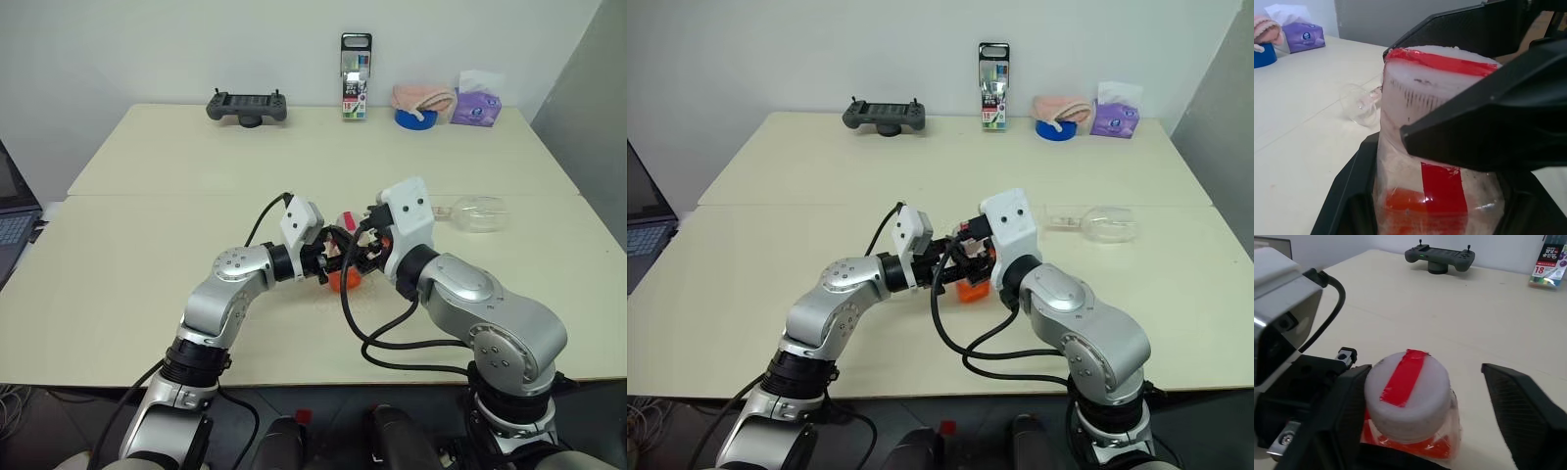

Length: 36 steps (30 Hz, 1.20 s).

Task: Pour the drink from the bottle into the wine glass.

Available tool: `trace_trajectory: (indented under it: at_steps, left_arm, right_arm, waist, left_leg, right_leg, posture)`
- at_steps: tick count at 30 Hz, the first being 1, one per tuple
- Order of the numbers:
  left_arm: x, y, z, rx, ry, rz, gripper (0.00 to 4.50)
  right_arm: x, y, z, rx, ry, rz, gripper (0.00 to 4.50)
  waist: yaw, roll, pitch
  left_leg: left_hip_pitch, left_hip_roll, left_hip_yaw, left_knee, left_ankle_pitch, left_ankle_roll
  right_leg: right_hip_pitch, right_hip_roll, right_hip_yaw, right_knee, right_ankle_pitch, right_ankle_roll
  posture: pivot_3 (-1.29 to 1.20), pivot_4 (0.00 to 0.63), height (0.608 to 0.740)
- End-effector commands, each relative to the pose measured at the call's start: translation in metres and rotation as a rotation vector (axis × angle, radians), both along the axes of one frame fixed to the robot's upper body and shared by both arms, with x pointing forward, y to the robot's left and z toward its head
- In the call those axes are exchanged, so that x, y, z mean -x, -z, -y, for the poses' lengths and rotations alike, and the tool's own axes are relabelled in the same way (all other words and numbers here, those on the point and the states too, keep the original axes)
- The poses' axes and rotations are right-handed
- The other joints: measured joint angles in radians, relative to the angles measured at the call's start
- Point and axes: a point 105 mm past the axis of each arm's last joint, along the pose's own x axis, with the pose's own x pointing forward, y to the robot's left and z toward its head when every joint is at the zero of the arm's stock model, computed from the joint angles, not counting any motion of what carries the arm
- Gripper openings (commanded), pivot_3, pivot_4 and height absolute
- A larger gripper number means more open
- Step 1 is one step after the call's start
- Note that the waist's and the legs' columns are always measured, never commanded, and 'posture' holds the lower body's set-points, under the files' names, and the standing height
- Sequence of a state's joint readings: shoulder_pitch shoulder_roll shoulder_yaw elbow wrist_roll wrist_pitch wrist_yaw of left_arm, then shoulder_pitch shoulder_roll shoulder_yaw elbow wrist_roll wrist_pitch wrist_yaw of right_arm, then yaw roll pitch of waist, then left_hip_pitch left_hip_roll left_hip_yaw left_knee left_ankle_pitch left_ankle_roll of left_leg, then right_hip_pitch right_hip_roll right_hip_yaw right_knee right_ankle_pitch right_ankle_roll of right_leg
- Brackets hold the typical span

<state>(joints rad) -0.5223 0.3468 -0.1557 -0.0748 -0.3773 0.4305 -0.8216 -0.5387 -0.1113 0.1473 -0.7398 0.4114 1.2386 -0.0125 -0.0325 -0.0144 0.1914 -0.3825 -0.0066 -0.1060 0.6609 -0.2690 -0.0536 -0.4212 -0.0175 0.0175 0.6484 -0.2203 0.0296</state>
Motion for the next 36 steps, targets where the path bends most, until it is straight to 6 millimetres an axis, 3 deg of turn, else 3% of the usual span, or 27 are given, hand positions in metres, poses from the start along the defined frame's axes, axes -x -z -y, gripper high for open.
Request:
trace_trajectory:
  at_steps: [1,3,9,16,23,30,34,36]
  left_arm:
    - [0.005,-0.014,0.001,0.017,0.009,0.060,2.14]
    - [0.006,-0.014,0.001,0.018,0.007,0.060,2.14]
    - [0.005,-0.018,0.004,0.010,0.017,0.056,2.14]
    - [0.020,-0.028,0.006,0.013,0.057,0.050,2.14]
    - [0.034,-0.024,0.007,0.023,0.068,0.015,2.14]
    - [0.030,-0.026,0.009,0.019,0.075,0.016,2.14]
    - [0.024,-0.025,0.005,0.035,0.051,0.008,2.14]
    - [0.025,-0.022,0.004,0.028,0.050,0.004,2.14]
  right_arm:
    - [0.001,-0.023,0.002,0.002,-0.002,0.115,2.50]
    - [0.000,-0.026,0.002,0.021,-0.015,0.133,1.84]
    - [-0.020,-0.035,0.010,0.150,-0.113,0.198,1.85]
    - [-0.027,-0.028,0.017,0.210,-0.478,0.175,1.85]
    - [-0.012,-0.012,0.023,0.284,-0.911,0.066,1.85]
    - [-0.030,-0.015,0.029,0.327,-0.950,0.078,1.85]
    - [-0.035,-0.027,0.031,0.310,-0.933,0.050,1.85]
    - [-0.035,-0.029,0.033,0.303,-0.924,0.051,2.58]
  waist:
    - [0.000,0.000,0.000]
    - [0.000,0.000,0.000]
    - [0.000,0.000,0.000]
    - [-0.001,0.000,0.000]
    - [0.000,0.000,0.000]
    - [-0.001,0.000,0.000]
    - [0.001,0.000,0.000]
    - [0.002,0.000,0.000]
  left_leg:
    - [0.000,0.000,0.000,0.000,0.000,0.000]
    - [0.000,0.000,0.000,0.000,0.000,0.000]
    - [0.000,0.000,0.000,0.000,0.000,0.000]
    - [0.000,0.000,0.001,-0.001,0.000,0.000]
    - [0.000,0.000,0.000,0.000,0.000,0.000]
    - [0.001,0.000,0.001,0.001,0.000,0.000]
    - [0.000,0.000,0.000,0.001,0.000,0.000]
    - [0.000,0.000,0.000,0.000,0.000,0.000]
  right_leg:
    - [0.000,0.000,0.000,0.000,0.000,0.000]
    - [0.000,0.000,0.000,0.000,0.000,0.000]
    - [0.000,0.000,0.000,0.000,0.000,0.000]
    - [0.001,0.000,0.000,-0.002,0.000,0.000]
    - [0.001,0.000,0.000,-0.002,0.000,0.000]
    - [0.001,0.000,0.000,0.000,0.000,0.000]
    - [0.000,0.000,0.000,0.000,0.000,0.000]
    - [0.000,-0.001,0.000,-0.001,0.002,-0.003]
  posture:
    - [0.00,0.150,0.740]
    - [0.00,0.150,0.740]
    - [0.00,0.150,0.740]
    - [0.00,0.150,0.740]
    - [0.00,0.150,0.740]
    - [0.00,0.150,0.740]
    - [0.00,0.150,0.740]
    - [0.00,0.150,0.740]
